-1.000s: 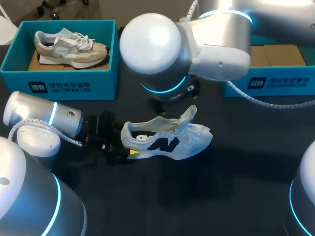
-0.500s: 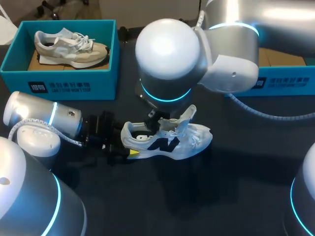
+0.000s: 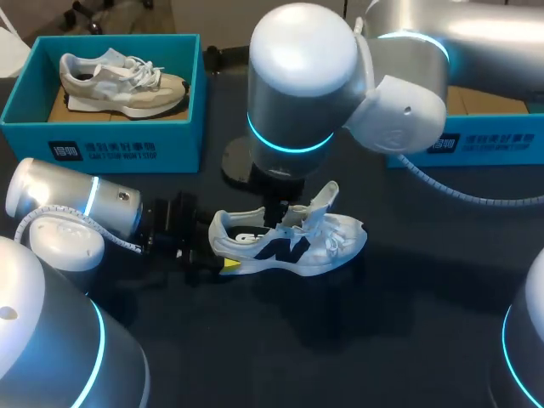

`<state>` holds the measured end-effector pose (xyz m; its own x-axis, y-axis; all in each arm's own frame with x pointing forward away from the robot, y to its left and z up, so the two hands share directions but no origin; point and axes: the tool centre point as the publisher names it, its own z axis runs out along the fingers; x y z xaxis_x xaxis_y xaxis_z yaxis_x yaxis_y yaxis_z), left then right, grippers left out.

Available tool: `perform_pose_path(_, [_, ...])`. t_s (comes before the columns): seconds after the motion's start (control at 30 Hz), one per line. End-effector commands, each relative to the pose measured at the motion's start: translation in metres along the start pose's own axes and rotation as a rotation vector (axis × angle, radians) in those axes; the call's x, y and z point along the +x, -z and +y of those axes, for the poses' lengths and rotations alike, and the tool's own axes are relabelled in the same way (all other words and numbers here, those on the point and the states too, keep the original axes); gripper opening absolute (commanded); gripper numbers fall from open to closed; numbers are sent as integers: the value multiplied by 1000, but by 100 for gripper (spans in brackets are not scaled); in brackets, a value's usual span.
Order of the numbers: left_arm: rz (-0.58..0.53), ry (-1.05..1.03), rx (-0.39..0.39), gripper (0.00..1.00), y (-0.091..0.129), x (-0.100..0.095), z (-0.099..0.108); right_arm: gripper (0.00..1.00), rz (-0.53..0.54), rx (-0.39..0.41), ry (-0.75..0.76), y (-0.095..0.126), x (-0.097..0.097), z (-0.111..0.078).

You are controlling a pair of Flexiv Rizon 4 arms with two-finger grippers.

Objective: Take the shoe out of the shoebox, open the shoe tongue, remove and reinsert the insole, then place the shoe into the shoebox

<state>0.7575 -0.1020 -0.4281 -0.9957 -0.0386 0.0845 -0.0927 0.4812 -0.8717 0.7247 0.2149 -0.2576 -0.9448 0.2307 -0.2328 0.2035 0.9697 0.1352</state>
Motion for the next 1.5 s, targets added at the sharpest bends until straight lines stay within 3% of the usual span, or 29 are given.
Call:
perform_pose_path(0.03, [0, 1, -3, 0, -3, 1, 3, 0, 19, 1, 19, -10, 2, 5])
perform_pose_path(0.87, [0, 1, -3, 0, -3, 1, 3, 0, 14, -1, 3, -13, 3, 7])
perform_pose_path(1.5, [0, 1, -3, 0, -3, 1, 3, 0, 8, 42, 95, -72, -10, 37])
